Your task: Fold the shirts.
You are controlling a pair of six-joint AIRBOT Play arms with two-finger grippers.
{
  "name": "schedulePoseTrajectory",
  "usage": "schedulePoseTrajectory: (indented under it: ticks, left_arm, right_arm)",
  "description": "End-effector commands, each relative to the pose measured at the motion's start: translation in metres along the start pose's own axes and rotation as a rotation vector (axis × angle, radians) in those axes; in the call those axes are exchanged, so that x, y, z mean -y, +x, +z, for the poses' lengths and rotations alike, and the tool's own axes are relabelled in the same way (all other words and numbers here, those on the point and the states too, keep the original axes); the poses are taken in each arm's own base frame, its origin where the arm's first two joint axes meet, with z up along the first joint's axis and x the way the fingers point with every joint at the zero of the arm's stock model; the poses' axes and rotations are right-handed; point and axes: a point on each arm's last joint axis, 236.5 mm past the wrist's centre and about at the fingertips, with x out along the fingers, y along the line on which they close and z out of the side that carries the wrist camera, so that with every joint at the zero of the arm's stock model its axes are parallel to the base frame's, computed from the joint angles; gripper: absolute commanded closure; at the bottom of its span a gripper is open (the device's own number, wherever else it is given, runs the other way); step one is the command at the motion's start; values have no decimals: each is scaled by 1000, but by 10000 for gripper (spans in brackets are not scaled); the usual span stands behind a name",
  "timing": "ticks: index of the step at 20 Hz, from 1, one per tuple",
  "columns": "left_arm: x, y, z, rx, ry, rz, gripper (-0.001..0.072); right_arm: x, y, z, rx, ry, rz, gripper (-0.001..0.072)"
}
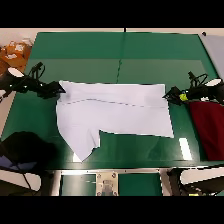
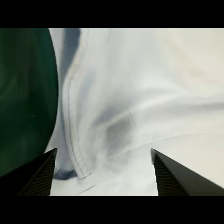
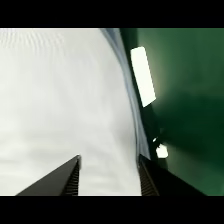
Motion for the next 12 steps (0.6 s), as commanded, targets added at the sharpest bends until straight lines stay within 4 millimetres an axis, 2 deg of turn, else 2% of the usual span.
schedulePoseTrajectory:
  ticks: [1, 2, 3, 4, 6, 7, 9, 11, 12]
  left_arm:
    - [10, -20, -19, -128, -35, -2, 64]
    - [8, -32, -28, -186, -49, 17, 226]
    - [6, -45, -41, -256, -53, 29, 501]
    - [8, -56, -53, -300, -52, 27, 688]
    - [11, -70, -73, -295, -65, 54, 687]
    - [15, -74, -85, -265, -82, 62, 687]
    - [21, -78, -126, -214, -140, 77, 688]
    - [23, -76, -179, -198, -219, 85, 684]
    - [26, -71, -205, -205, -253, 74, 486]
  right_arm:
    - [8, -30, -3, -46, 47, -37, 410]
    - [17, -45, -4, -43, 75, -61, 572]
    - [23, -59, -8, -39, 95, -74, 692]
    - [27, -69, -15, -32, 120, -83, 693]
    - [33, -79, -48, -31, 169, -89, 693]
    - [35, -80, -72, -42, 209, -89, 693]
    - [37, -78, -124, -66, 253, -88, 693]
    - [34, -70, -171, -80, 281, -88, 692]
    - [33, -66, -189, -82, 307, -89, 690]
